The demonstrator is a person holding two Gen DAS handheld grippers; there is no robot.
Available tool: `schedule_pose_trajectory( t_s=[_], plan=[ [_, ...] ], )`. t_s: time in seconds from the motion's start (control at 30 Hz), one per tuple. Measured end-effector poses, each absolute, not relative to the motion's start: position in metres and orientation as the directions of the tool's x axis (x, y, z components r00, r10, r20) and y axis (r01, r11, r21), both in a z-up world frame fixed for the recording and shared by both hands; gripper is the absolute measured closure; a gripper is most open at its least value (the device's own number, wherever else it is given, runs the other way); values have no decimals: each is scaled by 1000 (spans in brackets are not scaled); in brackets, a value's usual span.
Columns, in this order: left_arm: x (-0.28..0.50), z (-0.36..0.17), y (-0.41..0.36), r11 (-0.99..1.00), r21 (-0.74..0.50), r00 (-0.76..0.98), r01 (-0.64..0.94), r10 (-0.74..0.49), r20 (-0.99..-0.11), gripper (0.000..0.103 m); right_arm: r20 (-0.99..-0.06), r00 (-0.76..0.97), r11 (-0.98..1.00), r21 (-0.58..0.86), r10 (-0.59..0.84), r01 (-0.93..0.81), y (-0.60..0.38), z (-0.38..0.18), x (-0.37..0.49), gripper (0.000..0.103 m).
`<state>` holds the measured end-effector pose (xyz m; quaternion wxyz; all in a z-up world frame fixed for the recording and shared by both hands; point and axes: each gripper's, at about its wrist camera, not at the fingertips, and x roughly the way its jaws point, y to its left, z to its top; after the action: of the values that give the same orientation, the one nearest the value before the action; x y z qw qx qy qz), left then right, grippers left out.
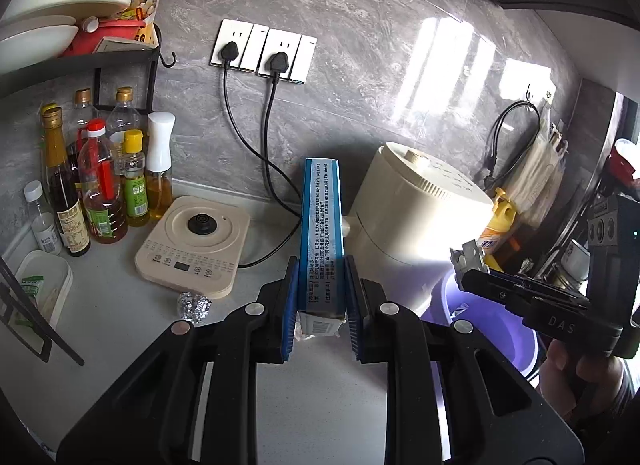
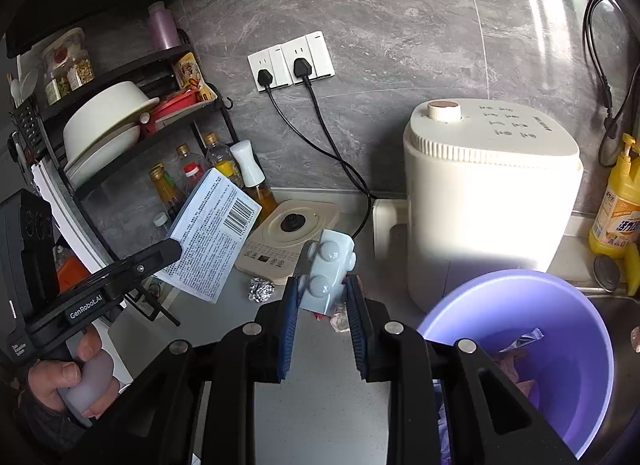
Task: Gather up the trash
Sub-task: 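Carry the box and blister piece over the lavender bucket with both grippers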
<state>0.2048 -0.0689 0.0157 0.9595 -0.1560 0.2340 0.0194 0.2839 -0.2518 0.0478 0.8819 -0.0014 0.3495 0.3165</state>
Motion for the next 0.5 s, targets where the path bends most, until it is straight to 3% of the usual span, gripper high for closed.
schedule_pose_trajectory(
  t_s=[0.5],
  plan=[
    [213, 33, -148, 943, -330, 916, -47, -91, -391, 82, -638, 600, 849, 173, 483, -500, -340, 43, 301, 76]
  ],
)
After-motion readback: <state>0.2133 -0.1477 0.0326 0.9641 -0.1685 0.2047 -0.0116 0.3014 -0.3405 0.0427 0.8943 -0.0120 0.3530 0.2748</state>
